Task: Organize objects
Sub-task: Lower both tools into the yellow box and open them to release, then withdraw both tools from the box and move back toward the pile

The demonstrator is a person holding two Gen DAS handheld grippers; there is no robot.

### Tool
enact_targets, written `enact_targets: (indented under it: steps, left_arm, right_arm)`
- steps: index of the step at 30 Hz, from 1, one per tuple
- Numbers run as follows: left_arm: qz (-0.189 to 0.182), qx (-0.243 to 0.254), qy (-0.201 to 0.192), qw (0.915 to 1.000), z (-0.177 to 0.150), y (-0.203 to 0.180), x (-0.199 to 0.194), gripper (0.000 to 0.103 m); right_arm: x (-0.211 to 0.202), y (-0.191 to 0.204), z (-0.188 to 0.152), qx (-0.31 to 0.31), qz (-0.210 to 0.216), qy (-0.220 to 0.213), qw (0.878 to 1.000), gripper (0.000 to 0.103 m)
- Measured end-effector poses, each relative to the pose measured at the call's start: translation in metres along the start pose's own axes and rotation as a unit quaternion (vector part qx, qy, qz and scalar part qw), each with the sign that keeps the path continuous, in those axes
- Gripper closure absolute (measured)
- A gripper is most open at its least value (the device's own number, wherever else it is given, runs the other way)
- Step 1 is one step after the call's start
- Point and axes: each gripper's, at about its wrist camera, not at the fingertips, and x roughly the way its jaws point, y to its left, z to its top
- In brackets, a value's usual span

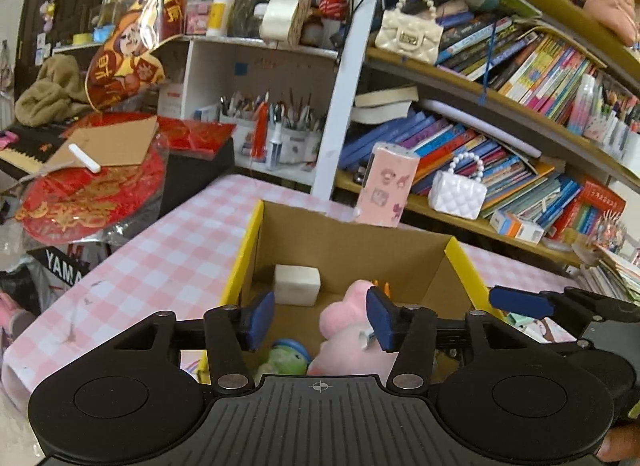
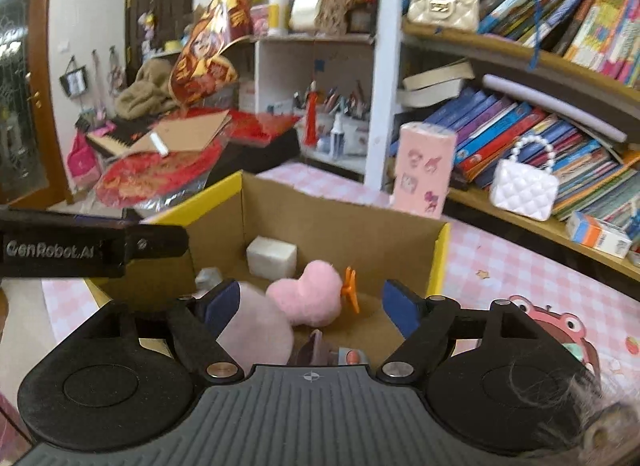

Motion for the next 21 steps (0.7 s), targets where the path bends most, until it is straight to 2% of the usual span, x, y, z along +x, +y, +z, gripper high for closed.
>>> enact_targets:
  steps: [3,11,21]
  left_arm:
    - [-0.002,0.003,-0.006,1.0000,-0.004,0.001,-0.013,0.047]
    - [0.007,0.000,-0.001,1.0000,-0.025,0.010,-0.045,0.045]
    - [0.029,-0.003,0.029,0.9991,-0.061,0.018,-0.082,0.037]
  right_arm:
    - [-0.014,0.005,-0.002,0.009,-0.012,-0.007,1.000,0.026]
    - [-0.046,0.027,-0.019,0.013,-0.043,-0.009,0.999,0.023]
    - [-0.079,0.058,-0.053,0.046,-0.058,0.037,0.997,0.023]
